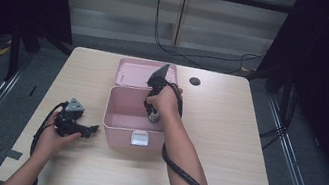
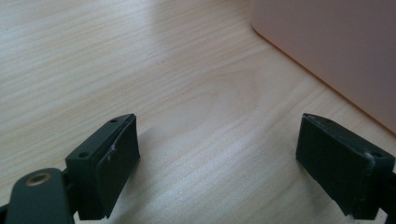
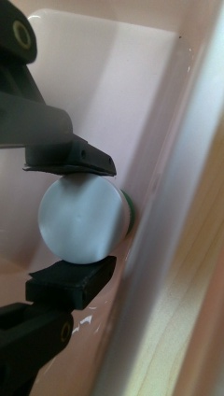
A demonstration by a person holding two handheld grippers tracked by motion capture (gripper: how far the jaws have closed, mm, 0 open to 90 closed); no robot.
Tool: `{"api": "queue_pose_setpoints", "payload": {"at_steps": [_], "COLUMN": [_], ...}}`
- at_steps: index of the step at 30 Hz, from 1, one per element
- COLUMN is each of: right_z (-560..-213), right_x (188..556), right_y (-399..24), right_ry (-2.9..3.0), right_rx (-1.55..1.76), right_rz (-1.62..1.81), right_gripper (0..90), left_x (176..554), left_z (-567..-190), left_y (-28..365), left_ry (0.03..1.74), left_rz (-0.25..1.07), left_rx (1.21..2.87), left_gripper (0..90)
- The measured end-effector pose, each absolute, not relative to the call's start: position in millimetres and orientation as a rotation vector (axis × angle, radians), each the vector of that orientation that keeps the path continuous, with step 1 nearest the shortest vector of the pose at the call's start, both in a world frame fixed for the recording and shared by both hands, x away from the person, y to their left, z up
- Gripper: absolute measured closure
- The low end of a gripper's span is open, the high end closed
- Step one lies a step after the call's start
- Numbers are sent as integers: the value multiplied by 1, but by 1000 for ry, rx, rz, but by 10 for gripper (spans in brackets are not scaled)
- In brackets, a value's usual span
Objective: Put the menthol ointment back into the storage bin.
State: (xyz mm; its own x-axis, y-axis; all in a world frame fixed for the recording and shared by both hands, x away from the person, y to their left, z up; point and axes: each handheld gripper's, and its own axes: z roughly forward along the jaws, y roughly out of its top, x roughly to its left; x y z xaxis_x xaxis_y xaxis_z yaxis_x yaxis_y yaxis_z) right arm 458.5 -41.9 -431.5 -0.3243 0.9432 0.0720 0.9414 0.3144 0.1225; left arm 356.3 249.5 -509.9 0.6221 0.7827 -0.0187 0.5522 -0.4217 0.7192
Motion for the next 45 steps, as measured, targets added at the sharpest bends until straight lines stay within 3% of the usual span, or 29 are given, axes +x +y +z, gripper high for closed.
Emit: {"api": "queue_pose_setpoints", "payload": {"at_steps": [33,45], "right_z": [-392,-378], "right_x": [433,416], "right_y": [-50,-56], "right_ry": [2581,2634], "right_rx": [1717,1629], "right_rz": [339,368], "right_gripper": [468,518], "left_x": [356,356], "left_z": [-510,-510], "left_y": [249,250], "left_ry": [1042,1040], "left_rz": [419,420], "left_rx": [2137,2139], "left_gripper": [128,127]}}
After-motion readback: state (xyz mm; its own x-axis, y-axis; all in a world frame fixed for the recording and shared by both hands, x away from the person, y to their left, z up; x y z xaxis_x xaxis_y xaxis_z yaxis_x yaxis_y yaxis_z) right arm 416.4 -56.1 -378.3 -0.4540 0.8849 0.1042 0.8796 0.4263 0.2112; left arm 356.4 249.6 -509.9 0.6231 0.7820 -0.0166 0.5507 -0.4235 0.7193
